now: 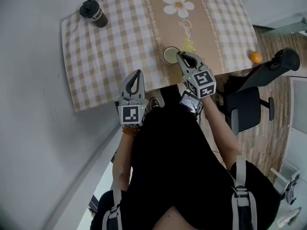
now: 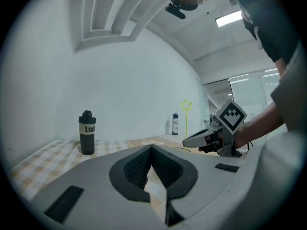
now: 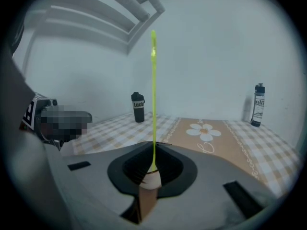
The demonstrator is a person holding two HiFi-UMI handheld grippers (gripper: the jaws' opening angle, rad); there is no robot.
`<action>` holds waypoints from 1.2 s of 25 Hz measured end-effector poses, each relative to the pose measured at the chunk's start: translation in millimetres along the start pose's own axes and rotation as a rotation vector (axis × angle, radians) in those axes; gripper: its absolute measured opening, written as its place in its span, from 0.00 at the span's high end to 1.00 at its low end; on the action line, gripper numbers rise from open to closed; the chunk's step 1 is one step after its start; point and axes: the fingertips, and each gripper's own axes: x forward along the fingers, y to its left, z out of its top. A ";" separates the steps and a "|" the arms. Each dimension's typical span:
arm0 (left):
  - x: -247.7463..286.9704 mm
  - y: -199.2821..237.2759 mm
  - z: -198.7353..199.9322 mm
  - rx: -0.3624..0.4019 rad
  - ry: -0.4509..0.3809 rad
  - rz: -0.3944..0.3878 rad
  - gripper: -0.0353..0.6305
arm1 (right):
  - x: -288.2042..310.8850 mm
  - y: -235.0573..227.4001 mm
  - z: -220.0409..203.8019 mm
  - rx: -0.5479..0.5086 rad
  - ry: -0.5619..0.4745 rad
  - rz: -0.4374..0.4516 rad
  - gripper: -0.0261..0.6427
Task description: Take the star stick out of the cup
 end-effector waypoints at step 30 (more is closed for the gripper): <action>67.9 -21.5 53.6 0.024 -0.091 -0.111 0.96 | -25.6 12.4 62.0 0.019 -0.037 0.023 0.94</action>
